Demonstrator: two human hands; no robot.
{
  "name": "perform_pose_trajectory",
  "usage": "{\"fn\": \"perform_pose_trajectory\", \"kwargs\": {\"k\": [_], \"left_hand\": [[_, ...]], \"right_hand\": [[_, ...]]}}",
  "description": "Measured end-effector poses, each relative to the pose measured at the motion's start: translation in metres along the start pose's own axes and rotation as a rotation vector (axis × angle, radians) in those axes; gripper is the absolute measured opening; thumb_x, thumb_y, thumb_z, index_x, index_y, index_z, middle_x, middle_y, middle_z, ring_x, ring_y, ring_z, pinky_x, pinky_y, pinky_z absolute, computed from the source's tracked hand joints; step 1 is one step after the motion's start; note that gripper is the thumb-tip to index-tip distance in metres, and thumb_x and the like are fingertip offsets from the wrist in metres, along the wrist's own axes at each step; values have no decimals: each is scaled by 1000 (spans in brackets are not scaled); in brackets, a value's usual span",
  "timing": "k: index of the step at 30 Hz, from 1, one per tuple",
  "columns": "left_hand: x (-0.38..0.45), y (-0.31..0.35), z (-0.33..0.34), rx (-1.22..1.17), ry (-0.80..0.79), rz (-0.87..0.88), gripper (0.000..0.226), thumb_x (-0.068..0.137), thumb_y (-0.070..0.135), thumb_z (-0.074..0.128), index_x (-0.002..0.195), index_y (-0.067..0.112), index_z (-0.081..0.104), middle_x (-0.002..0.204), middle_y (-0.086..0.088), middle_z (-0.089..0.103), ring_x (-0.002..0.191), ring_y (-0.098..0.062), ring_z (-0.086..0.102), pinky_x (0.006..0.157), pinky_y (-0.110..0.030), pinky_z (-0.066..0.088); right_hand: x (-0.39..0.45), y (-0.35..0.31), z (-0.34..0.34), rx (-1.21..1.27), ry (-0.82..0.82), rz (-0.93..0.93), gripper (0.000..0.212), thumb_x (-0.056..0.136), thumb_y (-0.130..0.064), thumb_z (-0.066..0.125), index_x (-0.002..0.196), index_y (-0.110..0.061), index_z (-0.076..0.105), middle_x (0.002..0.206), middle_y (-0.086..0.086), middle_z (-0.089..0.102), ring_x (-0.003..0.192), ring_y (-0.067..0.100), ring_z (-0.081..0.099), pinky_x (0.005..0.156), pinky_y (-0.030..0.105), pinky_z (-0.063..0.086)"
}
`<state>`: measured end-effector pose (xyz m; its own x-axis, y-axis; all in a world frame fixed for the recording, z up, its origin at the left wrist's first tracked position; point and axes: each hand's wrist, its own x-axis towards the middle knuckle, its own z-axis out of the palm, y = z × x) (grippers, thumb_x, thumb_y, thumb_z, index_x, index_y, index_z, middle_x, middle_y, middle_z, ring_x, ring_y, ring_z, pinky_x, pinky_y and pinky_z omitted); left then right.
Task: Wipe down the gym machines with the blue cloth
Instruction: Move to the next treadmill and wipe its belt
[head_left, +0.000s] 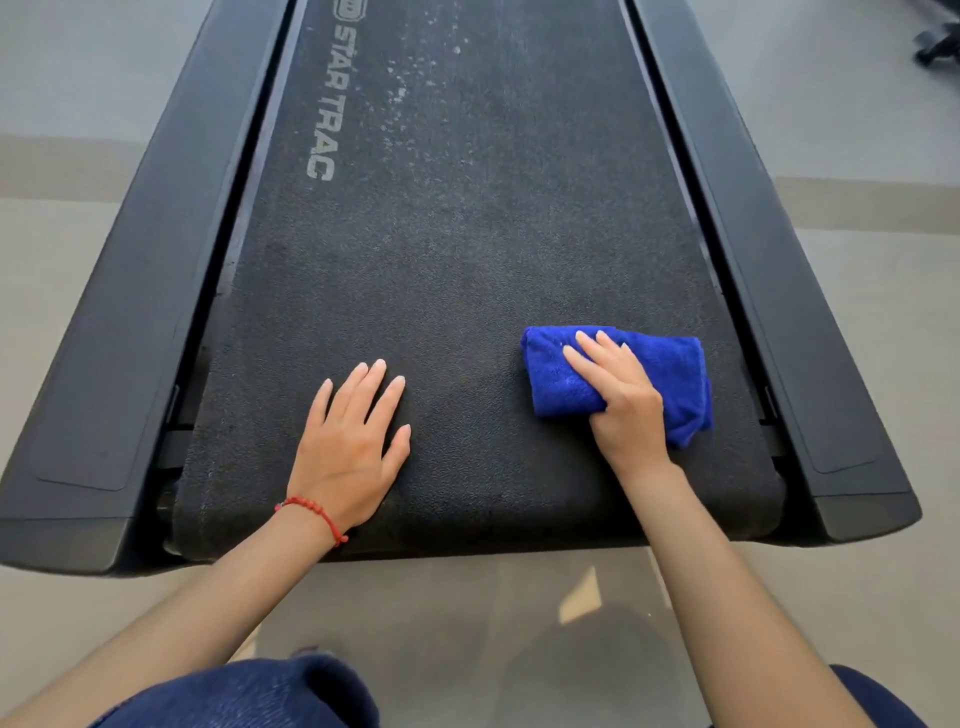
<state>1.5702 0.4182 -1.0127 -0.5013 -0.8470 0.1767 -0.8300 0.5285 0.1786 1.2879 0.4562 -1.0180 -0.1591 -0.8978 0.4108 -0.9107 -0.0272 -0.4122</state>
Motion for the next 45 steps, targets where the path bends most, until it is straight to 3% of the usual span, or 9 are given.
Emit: {"fn": "perform_pose_trajectory", "kwargs": {"k": [5, 9, 13, 19, 26, 32, 38, 45], "left_hand": [[1, 0, -1, 0, -4, 2, 52, 90, 35, 35, 127, 5, 56, 135, -17, 49, 127, -31, 42, 105, -49, 27], [1, 0, -2, 9, -2, 3, 51, 90, 34, 35, 126, 5, 57, 135, -17, 50, 126, -31, 44, 104, -49, 29], [1, -1, -1, 8, 1, 7, 51, 89, 34, 36, 125, 4, 57, 134, -17, 50, 125, -32, 44, 104, -50, 30], [0, -1, -4, -9, -37, 7, 50, 91, 32, 35, 127, 3, 55, 135, -19, 49, 126, -33, 42, 105, -52, 29], [-1, 1, -18, -70, -110, 11, 47, 90, 27, 36, 122, 1, 58, 132, -19, 51, 124, -34, 44, 104, -50, 30], [-1, 15, -58, -152, -107, -14, 45, 90, 26, 36, 121, 1, 59, 129, -18, 54, 122, -33, 47, 102, -49, 33], [-7, 26, -112, -262, -82, -213, 46, 90, 25, 37, 120, -2, 59, 125, -19, 56, 115, -34, 52, 95, -45, 40], [-21, 46, -191, -254, -103, -205, 45, 91, 25, 37, 122, -1, 57, 125, -19, 56, 117, -32, 50, 97, -45, 40]], "right_hand": [[22, 3, 4, 3, -13, 23, 62, 61, 17, 37, 114, -1, 64, 121, 18, 60, 118, 36, 52, 104, 50, 33], [20, 5, 5, -56, -11, 4, 59, 70, 1, 27, 118, -4, 62, 125, 17, 58, 121, 35, 50, 106, 48, 33], [17, 1, 4, -129, 31, -35, 57, 69, 13, 37, 117, -4, 62, 124, 16, 59, 119, 35, 52, 102, 49, 37], [11, -6, -7, -231, 1, -114, 56, 73, 8, 29, 116, -3, 62, 121, 17, 61, 115, 36, 55, 99, 50, 42], [6, -18, -25, -212, -29, -152, 53, 70, 12, 31, 111, 2, 64, 115, 18, 63, 110, 36, 59, 96, 51, 43], [-1, -41, -49, -147, -47, -177, 52, 72, 13, 33, 108, -1, 66, 114, 17, 64, 110, 36, 59, 98, 48, 42], [4, -73, -86, -94, -39, -167, 53, 71, 17, 34, 108, -2, 66, 115, 17, 63, 113, 33, 55, 98, 48, 43], [19, -125, -150, -94, -33, -204, 51, 88, 12, 22, 104, -2, 69, 110, 17, 66, 104, 32, 63, 95, 43, 45]]}}
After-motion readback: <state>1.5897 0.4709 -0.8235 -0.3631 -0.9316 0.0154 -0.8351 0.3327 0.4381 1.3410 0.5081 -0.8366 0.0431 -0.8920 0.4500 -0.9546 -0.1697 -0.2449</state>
